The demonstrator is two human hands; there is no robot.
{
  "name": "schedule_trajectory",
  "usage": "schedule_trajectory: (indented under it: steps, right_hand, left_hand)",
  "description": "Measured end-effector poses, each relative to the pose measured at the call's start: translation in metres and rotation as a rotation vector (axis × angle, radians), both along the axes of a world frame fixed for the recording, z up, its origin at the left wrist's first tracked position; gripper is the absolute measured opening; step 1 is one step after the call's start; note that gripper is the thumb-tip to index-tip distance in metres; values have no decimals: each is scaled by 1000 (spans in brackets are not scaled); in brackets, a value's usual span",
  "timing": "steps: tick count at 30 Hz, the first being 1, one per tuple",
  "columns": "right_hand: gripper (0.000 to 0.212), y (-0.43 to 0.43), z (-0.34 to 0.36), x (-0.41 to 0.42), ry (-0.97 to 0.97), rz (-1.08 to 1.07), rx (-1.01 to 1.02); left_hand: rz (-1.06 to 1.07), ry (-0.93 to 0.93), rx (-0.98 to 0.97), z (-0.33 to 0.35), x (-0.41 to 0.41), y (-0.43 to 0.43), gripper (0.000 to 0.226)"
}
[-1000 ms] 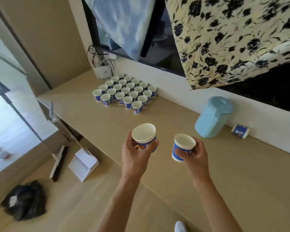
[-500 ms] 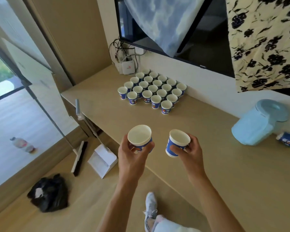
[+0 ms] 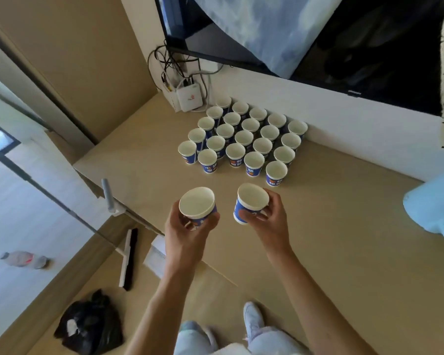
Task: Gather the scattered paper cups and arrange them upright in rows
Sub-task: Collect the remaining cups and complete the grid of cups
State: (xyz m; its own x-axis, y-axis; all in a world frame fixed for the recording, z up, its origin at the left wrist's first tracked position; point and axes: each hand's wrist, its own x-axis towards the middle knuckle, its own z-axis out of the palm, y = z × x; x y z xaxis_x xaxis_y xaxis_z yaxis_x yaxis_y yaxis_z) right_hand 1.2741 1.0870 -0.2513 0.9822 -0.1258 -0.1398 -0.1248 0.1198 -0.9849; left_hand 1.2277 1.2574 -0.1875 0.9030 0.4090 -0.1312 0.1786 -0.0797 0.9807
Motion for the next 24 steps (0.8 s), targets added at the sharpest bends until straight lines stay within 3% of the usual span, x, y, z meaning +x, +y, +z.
schedule_trajectory:
  steps: [15, 24]
  right_hand:
    - [59, 91, -75, 92, 62, -312, -197]
    - [61, 116, -151, 153, -49, -340, -324]
  left_hand:
    - [-394, 59, 56, -86, 140, 94, 52]
    - [-448, -36, 146, -154, 172, 122, 64]
